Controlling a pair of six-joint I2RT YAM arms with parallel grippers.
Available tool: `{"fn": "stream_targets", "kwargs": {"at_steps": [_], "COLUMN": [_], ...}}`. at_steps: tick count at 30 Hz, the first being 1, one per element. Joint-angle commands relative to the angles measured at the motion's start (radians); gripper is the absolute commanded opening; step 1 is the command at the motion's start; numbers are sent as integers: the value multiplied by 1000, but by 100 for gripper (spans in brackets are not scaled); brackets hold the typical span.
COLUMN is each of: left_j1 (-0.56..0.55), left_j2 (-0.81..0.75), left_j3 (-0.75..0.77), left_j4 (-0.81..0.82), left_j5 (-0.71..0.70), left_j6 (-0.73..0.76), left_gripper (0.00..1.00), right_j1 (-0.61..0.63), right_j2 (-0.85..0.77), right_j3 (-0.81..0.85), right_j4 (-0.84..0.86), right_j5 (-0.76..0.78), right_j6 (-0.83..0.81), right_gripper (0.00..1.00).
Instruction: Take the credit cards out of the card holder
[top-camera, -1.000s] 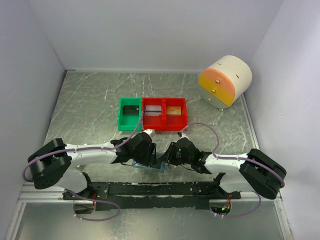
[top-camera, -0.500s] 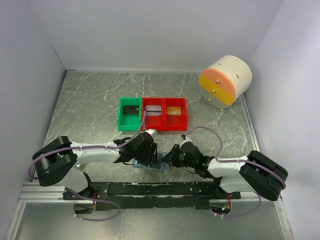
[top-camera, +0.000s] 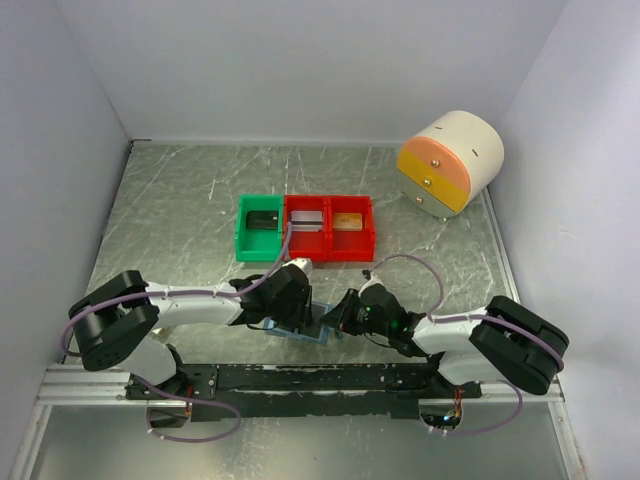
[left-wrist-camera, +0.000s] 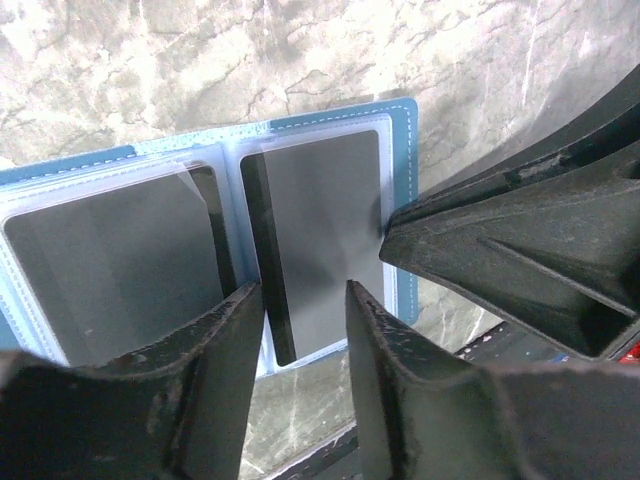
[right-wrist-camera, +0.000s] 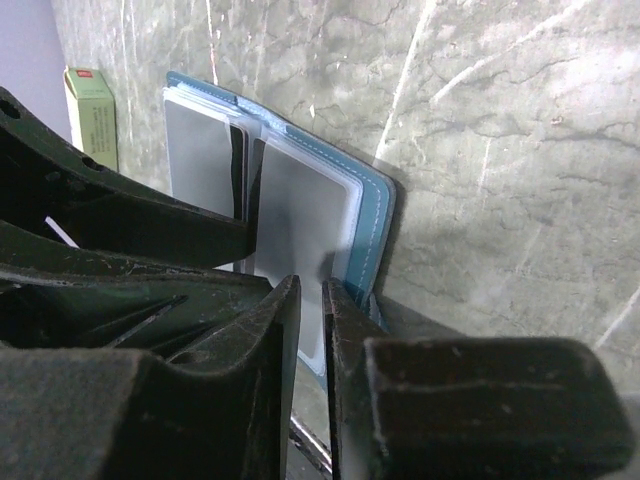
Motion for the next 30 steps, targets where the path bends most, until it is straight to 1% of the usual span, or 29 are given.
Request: {"fn": "stream_targets", "kwargs": {"at_steps": [1, 8, 12, 16, 18, 19, 24, 30], "left_j1": [3, 21, 36, 51, 53, 53, 53, 60], "left_j2": [18, -85, -144, -151, -138, -134, -168, -193], "left_j3": [-38, -78, -114, -137, -130, -124, -131, -114], "left_j4": [7, 75, 126, 183, 174, 159, 128, 41], "left_j5": [16, 57, 75, 135, 145, 141, 103, 59], "left_j6": [-22, -87, -117, -117, -112, -113, -121, -98], "left_gripper": [46, 38, 31, 18, 9, 7, 7, 7], "right_j1": [7, 7, 8, 7, 7, 6, 6, 5], "right_j2": [69, 107, 121, 123, 118, 114, 101, 98], "right_j3": [-35, -27, -24, -15, -18, -16, -6, -1], "right_j4": [-186, -164, -159, -149, -147, -152, -182, -209], "right_j5": [15, 2, -2, -6, -3, 2, 17, 23], "right_j6": [-41, -42, -44, -55, -50, -50, -57, -64], "right_gripper": [17, 16, 16, 16, 16, 16, 17, 17]}}
